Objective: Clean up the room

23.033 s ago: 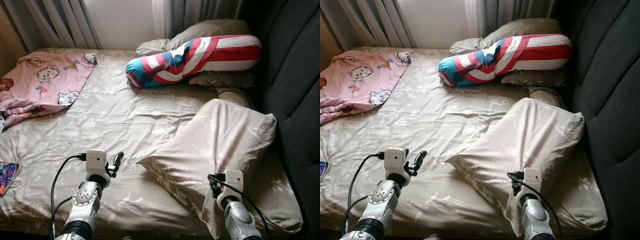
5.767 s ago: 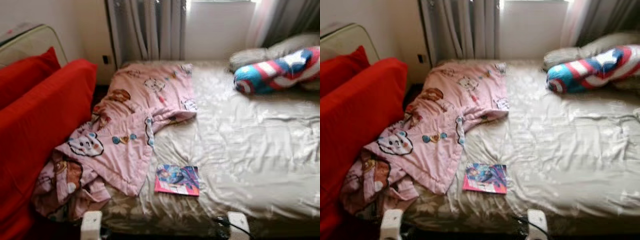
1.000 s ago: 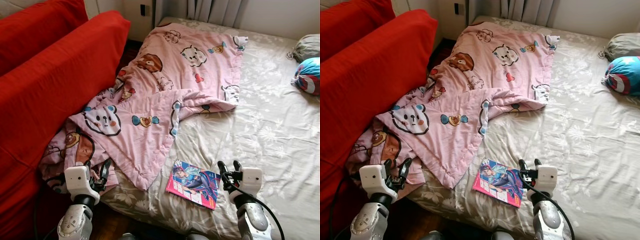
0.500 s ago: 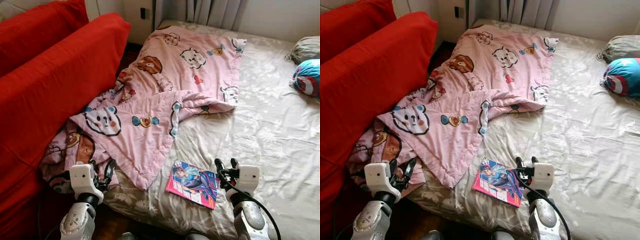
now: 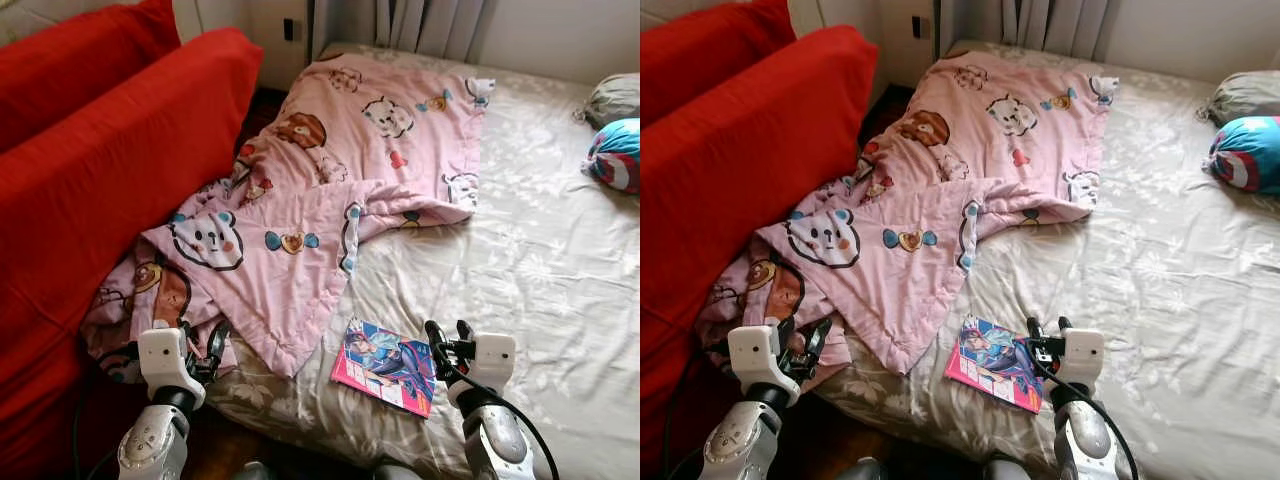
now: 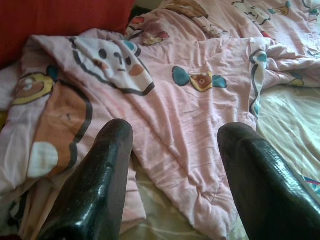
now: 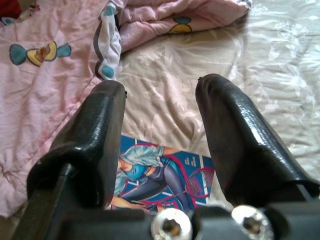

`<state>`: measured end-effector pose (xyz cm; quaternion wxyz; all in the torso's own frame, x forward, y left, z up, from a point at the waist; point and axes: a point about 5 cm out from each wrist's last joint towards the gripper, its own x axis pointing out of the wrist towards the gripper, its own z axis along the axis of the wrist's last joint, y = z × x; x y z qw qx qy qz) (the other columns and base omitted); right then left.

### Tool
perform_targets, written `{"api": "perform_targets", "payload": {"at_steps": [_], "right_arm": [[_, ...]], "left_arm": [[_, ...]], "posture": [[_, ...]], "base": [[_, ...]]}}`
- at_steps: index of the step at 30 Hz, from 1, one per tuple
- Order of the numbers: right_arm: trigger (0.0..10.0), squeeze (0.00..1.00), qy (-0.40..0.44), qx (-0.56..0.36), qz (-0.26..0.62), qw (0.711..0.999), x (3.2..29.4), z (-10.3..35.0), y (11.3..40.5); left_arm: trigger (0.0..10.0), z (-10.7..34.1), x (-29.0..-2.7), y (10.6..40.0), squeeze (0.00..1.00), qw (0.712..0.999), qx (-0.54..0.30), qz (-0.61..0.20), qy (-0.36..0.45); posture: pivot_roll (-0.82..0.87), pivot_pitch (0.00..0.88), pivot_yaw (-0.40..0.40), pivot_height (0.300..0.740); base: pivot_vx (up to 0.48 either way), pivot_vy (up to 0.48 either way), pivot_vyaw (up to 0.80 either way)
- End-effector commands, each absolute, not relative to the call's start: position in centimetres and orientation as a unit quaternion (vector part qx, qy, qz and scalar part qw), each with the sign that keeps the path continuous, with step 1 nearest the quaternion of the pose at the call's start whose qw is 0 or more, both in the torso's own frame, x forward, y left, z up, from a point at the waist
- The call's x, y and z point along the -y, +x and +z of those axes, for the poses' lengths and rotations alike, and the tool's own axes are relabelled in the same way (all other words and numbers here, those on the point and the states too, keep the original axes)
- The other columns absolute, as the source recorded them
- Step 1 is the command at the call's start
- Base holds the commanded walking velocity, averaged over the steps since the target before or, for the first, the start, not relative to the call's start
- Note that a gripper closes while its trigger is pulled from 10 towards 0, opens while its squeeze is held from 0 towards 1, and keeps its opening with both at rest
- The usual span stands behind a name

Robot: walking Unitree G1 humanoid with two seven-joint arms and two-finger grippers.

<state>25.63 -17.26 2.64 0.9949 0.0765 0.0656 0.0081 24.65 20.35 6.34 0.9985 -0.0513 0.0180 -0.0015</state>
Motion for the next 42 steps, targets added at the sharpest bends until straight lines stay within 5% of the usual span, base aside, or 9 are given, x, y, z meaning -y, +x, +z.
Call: {"api": "perform_targets", "payload": {"at_steps": [1, 42], "right_arm": [[10.0, 0.0, 0.07, -0.071, -0.002, 0.995, 17.77, 2.5, 25.24], [10.0, 0.0, 0.048, -0.096, 0.01, 0.994, 17.88, 1.82, 25.62]], "left_arm": [[10.0, 6.09, -20.3, 24.39, 0.0, 0.998, -0.029, -0.001, -0.053], [10.0, 6.04, -19.62, 24.55, 0.0, 0.998, -0.04, -0.006, -0.055]], "posture": [[0.05, 0.191, -0.025, 0.671], [0.05, 0.226, -0.024, 0.651]], "base": [[0.0, 0.0, 0.0], [0.0, 0.0, 0.0]]}}
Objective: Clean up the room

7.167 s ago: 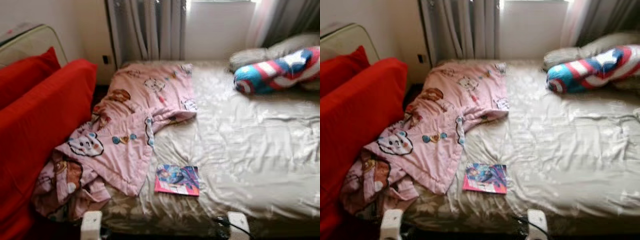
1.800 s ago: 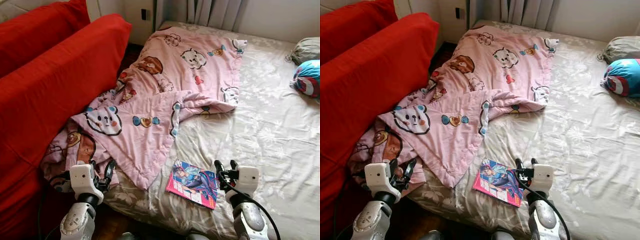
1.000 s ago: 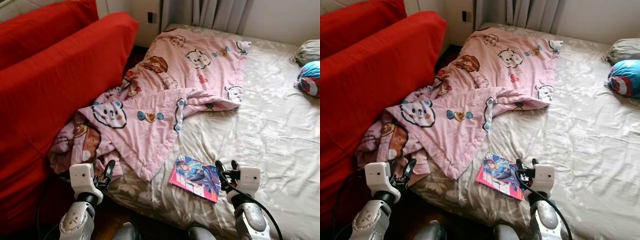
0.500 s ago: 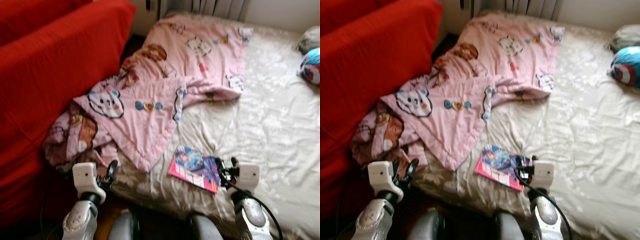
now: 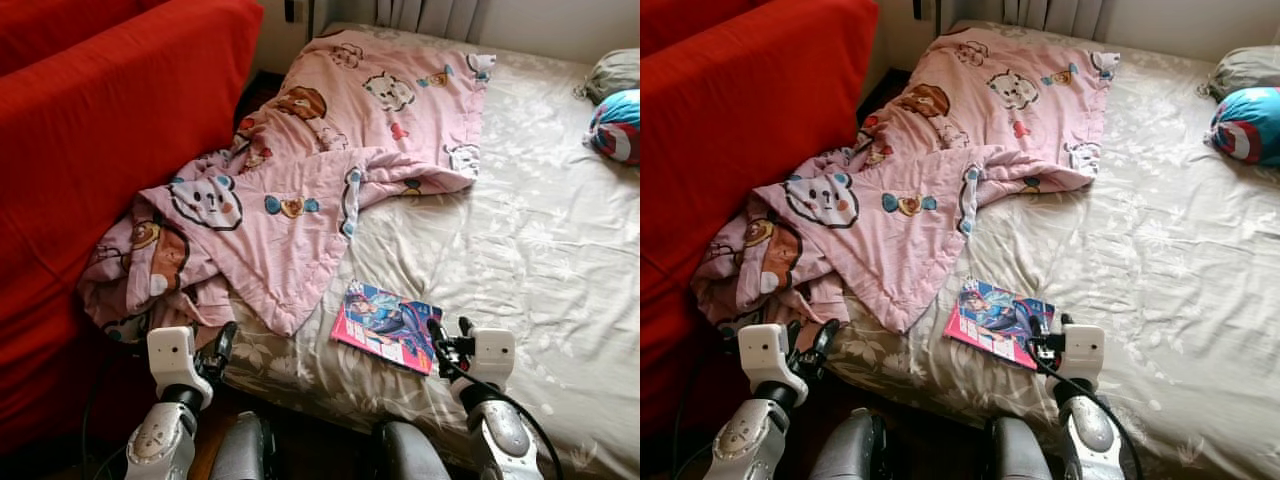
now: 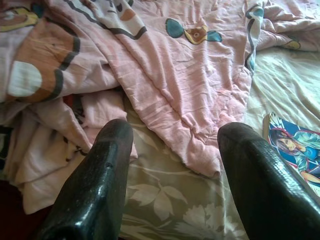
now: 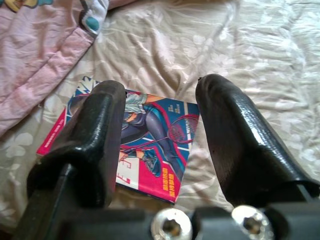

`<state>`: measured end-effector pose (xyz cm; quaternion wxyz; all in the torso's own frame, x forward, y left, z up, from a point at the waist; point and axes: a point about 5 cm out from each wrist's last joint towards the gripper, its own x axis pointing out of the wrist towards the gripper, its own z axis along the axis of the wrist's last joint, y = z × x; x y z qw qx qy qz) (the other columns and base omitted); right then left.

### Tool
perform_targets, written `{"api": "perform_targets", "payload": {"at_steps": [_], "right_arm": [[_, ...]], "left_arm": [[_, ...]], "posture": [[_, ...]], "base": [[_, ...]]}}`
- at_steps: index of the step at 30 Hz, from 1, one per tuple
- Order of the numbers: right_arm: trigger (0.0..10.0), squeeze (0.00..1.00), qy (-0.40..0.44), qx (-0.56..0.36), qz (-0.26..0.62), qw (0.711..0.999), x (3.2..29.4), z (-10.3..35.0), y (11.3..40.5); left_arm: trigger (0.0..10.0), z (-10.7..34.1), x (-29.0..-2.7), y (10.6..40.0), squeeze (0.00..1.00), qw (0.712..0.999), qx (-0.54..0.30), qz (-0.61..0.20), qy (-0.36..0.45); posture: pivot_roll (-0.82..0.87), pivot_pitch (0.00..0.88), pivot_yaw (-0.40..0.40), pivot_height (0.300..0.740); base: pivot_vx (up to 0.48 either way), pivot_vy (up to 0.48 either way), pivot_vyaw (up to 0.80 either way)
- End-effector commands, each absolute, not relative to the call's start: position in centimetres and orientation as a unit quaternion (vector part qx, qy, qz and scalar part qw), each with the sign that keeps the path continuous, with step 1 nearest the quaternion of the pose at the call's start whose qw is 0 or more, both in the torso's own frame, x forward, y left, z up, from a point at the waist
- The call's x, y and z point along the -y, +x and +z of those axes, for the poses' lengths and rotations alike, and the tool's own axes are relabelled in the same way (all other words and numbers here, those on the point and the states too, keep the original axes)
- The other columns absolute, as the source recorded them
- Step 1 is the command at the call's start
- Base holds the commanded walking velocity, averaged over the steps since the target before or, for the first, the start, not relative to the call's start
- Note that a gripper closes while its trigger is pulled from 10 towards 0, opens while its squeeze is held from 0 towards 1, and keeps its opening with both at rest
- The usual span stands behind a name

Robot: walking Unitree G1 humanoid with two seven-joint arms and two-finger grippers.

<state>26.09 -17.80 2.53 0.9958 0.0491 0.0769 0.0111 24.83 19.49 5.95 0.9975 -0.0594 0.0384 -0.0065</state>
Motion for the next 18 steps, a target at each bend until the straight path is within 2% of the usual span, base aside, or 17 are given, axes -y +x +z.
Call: {"api": "perform_targets", "payload": {"at_steps": [1, 4, 18], "right_arm": [[10.0, 0.0, 0.054, -0.103, 0.01, 0.993, 17.79, 1.64, 25.61], [10.0, 0.0, 0.05, -0.104, 0.008, 0.993, 17.83, 1.58, 25.61], [10.0, 0.0, 0.055, -0.095, 0.01, 0.994, 17.52, 1.7, 25.6]], "left_arm": [[10.0, 6.04, -19.64, 24.51, 0.0, 0.998, -0.041, -0.007, -0.055], [10.0, 5.97, -19.66, 24.44, 0.0, 0.998, -0.042, -0.007, -0.055], [10.0, 6.06, -19.97, 24.55, 0.0, 0.998, -0.045, -0.007, -0.05]], "posture": [[0.05, 0.228, -0.022, 0.646], [0.05, 0.228, -0.021, 0.632], [0.05, 0.238, -0.011, 0.632]], "base": [[0.0, 0.0, 0.0], [0.0, 0.0, 0.0], [0.0, 0.0, 0.0]]}}
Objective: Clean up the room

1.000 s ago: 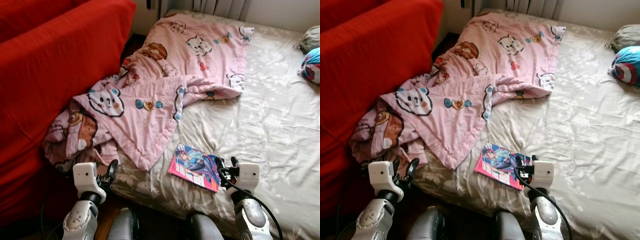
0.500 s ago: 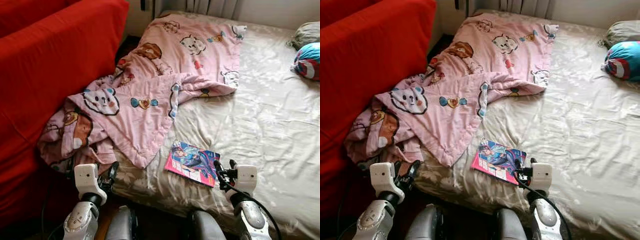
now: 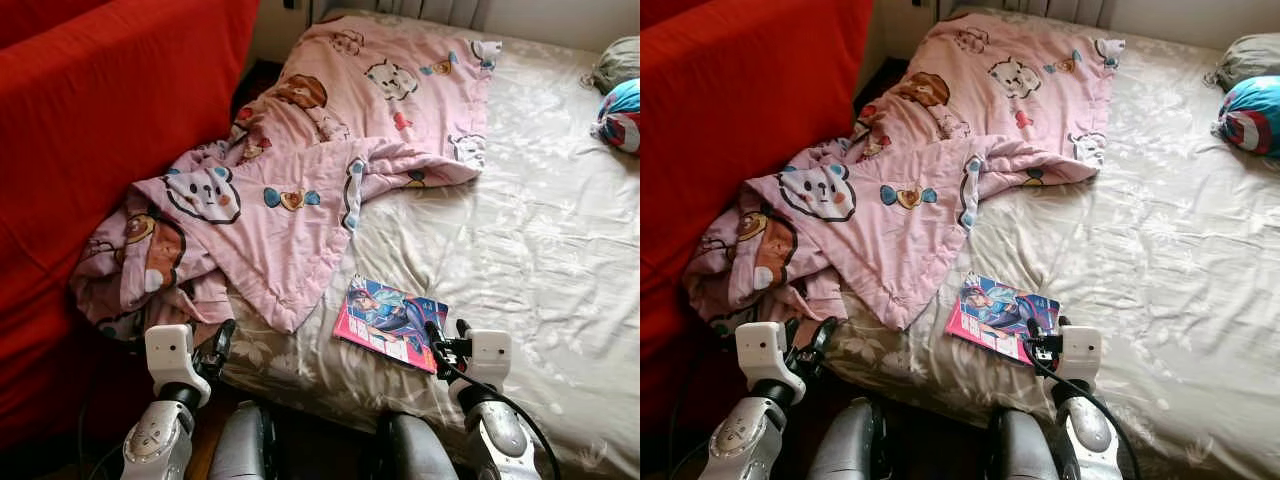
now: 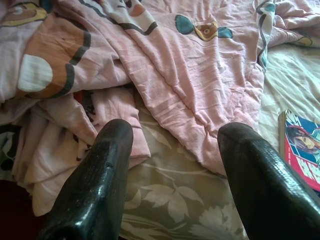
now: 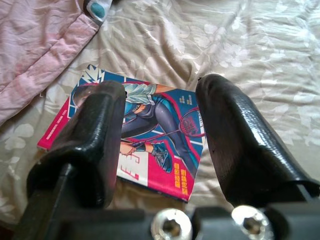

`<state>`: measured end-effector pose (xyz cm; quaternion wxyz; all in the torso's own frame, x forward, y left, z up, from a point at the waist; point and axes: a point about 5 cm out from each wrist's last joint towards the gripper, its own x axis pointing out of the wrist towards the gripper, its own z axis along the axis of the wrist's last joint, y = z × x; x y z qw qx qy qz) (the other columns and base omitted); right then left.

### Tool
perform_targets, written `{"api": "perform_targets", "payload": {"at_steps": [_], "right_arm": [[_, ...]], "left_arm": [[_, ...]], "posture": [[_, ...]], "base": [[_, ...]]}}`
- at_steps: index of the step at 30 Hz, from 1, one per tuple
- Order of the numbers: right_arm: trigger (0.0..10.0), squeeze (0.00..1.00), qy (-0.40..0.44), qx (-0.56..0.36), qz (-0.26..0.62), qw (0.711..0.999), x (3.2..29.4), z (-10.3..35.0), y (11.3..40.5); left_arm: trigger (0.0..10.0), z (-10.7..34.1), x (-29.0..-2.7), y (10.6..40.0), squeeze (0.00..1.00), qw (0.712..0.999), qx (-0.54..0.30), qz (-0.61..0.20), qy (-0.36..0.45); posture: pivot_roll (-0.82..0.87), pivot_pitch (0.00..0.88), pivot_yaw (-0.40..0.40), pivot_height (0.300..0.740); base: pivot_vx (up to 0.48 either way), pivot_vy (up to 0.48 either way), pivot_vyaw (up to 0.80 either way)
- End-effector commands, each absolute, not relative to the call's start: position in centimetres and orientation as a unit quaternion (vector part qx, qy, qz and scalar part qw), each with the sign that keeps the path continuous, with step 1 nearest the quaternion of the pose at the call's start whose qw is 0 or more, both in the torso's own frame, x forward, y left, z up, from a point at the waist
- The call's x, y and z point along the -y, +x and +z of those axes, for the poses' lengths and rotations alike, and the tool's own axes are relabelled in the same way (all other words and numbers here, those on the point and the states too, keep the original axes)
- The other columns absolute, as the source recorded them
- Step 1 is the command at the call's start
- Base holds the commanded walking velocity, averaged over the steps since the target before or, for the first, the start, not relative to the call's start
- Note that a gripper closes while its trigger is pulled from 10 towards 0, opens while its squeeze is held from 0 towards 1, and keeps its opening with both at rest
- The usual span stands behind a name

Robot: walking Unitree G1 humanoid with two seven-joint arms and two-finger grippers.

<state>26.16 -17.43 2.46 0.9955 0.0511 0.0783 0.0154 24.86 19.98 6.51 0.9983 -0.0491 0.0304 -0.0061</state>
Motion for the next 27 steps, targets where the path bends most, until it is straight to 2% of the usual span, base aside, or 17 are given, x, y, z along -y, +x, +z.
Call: {"api": "perform_targets", "payload": {"at_steps": [1, 18, 27], "right_arm": [[10.0, 0.0, 0.056, -0.096, 0.01, 0.994, 17.5, 1.7, 25.6], [10.0, 0.0, 0.059, -0.113, 0.015, 0.992, 16.9, 1.2, 25.8], [10.0, 0.0, 0.075, -0.116, 0.0, 0.99, 16.8, 1.3, 26.9]], "left_arm": [[10.0, 6.1, -20.0, 24.6, 0.0, 0.998, -0.045, -0.008, -0.05], [10.0, 6.1, -20.0, 24.5, 0.0, 0.998, -0.05, -0.013, -0.048], [10.0, 6.4, -20.1, 24.5, 0.0, 0.998, -0.048, -0.017, -0.042]], "posture": [[0.05, 0.238, -0.011, 0.632], [0.06, 0.248, -0.001, 0.632], [0.07, 0.265, 0.008, 0.632]], "base": [[0.0, 0.0, 0.0], [0.0, 0.0, 0.0], [0.0, 0.0, 0.0]]}}
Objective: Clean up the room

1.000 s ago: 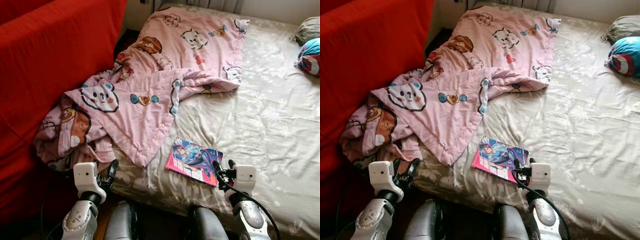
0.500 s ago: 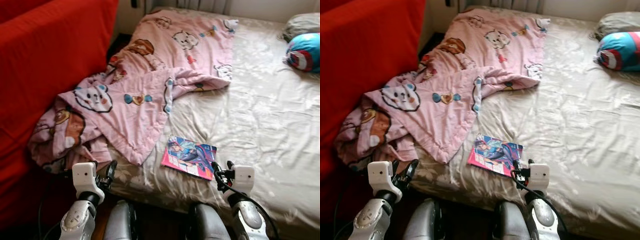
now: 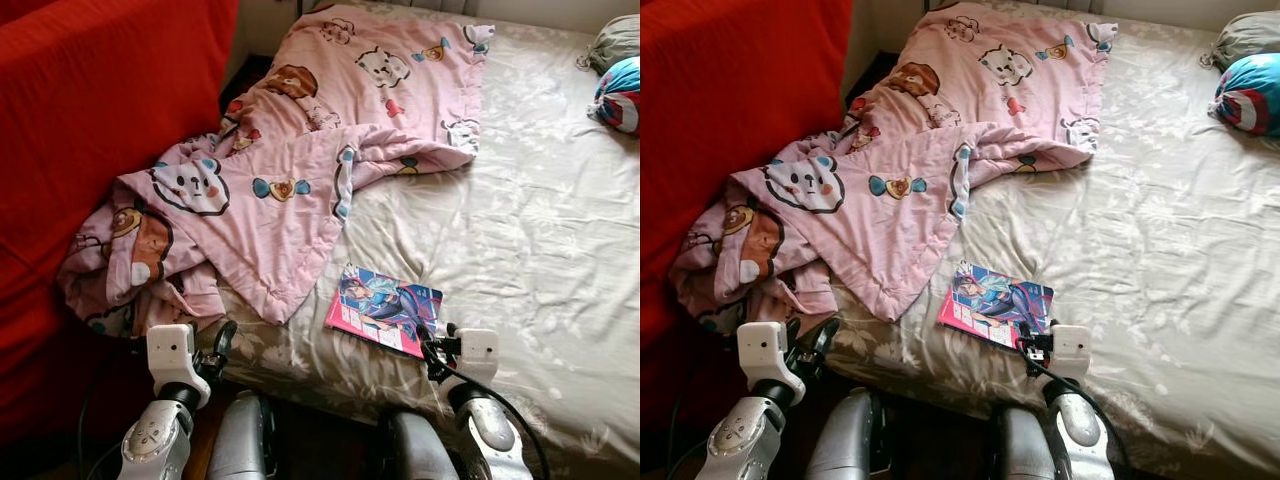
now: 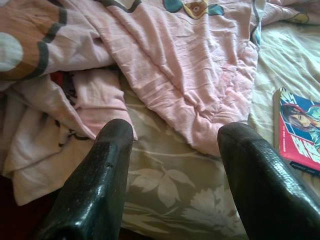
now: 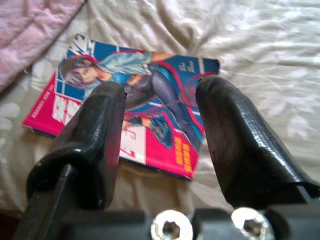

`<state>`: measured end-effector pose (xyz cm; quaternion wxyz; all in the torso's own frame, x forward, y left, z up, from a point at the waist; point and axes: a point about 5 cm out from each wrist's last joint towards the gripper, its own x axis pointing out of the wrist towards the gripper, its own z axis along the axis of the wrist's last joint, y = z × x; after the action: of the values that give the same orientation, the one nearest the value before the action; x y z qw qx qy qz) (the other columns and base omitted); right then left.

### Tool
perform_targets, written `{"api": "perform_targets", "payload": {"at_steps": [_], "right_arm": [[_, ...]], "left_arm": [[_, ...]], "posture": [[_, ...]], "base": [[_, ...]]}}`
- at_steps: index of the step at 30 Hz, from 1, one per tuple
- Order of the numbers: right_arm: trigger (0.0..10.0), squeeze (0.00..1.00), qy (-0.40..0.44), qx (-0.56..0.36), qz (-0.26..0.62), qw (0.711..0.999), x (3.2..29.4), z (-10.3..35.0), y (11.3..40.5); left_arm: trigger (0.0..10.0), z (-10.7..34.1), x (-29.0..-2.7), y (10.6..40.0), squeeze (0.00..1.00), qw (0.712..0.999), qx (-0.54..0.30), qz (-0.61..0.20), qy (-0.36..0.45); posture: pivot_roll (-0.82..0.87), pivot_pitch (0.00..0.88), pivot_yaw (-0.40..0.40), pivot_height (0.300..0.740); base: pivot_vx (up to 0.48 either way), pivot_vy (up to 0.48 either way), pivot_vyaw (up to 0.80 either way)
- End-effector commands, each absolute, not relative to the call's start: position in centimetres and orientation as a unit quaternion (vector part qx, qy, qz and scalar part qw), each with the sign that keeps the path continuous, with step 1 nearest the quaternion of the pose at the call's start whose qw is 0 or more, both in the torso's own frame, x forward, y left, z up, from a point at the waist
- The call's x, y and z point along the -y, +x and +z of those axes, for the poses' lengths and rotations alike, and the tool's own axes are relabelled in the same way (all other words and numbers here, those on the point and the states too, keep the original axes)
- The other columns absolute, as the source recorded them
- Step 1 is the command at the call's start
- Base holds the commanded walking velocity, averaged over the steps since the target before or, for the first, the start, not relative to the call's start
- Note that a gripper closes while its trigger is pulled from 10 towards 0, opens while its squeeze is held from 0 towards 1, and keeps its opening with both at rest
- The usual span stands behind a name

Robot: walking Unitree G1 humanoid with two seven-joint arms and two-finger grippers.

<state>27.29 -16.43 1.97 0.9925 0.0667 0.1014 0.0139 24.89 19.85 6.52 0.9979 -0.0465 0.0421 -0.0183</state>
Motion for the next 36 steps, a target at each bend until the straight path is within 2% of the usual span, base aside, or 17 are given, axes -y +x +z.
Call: {"api": "perform_targets", "payload": {"at_steps": [1, 4, 7, 16, 20, 26, 33, 34, 35, 36], "right_arm": [[10.0, 0.0, 0.076, -0.117, -0.002, 0.99, 16.8, 1.3, 27.0], [10.0, 0.0, 0.074, -0.128, -0.004, 0.989, 16.7, 1.3, 27.6], [10.0, 0.0, 0.072, -0.114, -0.003, 0.991, 16.7, 1.7, 27.9], [10.0, 0.0, 0.073, -0.125, -0.01, 0.989, 16.8, 1.2, 27.6], [10.0, 0.0, 0.077, -0.113, -0.006, 0.991, 16.6, 1.5, 27.7], [10.0, 0.0, 0.084, -0.113, 0.002, 0.99, 16.4, 1.6, 28.0], [10.0, 0.0, 0.149, -0.11, -0.036, 0.982, 17.0, 2.3, 29.7], [10.0, 0.27, 0.16, -0.108, -0.039, 0.98, 17.1, 2.4, 29.8], [10.0, 1.0, 0.184, -0.105, -0.042, 0.976, 17.1, 2.6, 30.1], [10.0, 1.0, 0.196, -0.104, -0.043, 0.974, 17.1, 2.7, 30.3]], "left_arm": [[10.0, 6.5, -20.2, 24.5, 0.0, 0.998, -0.047, -0.018, -0.042], [10.0, 6.6, -20.3, 24.9, 0.0, 0.998, -0.045, -0.021, -0.035], [10.0, 6.8, -20.5, 25.0, 0.0, 0.998, -0.043, -0.022, -0.032], [10.0, 6.9, -20.7, 24.6, 0.0, 0.998, -0.046, -0.029, -0.011], [10.0, 6.9, -21.0, 24.4, 0.0, 0.999, -0.046, -0.029, -0.002], [10.0, 7.3, -21.3, 24.5, 0.0, 0.999, -0.041, -0.028, 0.006], [10.0, 8.0, -21.6, 24.6, 0.0, 0.999, -0.033, -0.027, 0.012], [10.0, 8.0, -21.7, 24.5, 0.0, 0.999, -0.032, -0.026, 0.012], [10.0, 8.1, -21.7, 24.4, 0.0, 0.999, -0.032, -0.026, 0.013], [10.0, 8.1, -21.7, 24.3, 0.0, 0.999, -0.032, -0.026, 0.013]], "posture": [[0.07, 0.265, 0.008, 0.632], [0.08, 0.271, 0.012, 0.632], [0.07, 0.279, 0.013, 0.607], [0.08, 0.321, 0.011, 0.607], [0.08, 0.333, 0.009, 0.578], [0.09, 0.344, 0.006, 0.573], [0.11, 0.371, 0.014, 0.573], [0.11, 0.376, 0.016, 0.573], [0.12, 0.379, 0.017, 0.573], [0.12, 0.381, 0.018, 0.573]], "base": [[0.0, 0.0, 0.0], [0.0, 0.0, 0.0], [0.0, 0.0, 0.0], [0.0, 0.0, 0.0], [0.0, 0.0, 0.0], [0.0, 0.0, 0.0], [0.0, 0.0, 0.0], [0.0, 0.0, 0.0], [0.0, 0.0, 0.0], [0.0, 0.0, 0.0]]}}
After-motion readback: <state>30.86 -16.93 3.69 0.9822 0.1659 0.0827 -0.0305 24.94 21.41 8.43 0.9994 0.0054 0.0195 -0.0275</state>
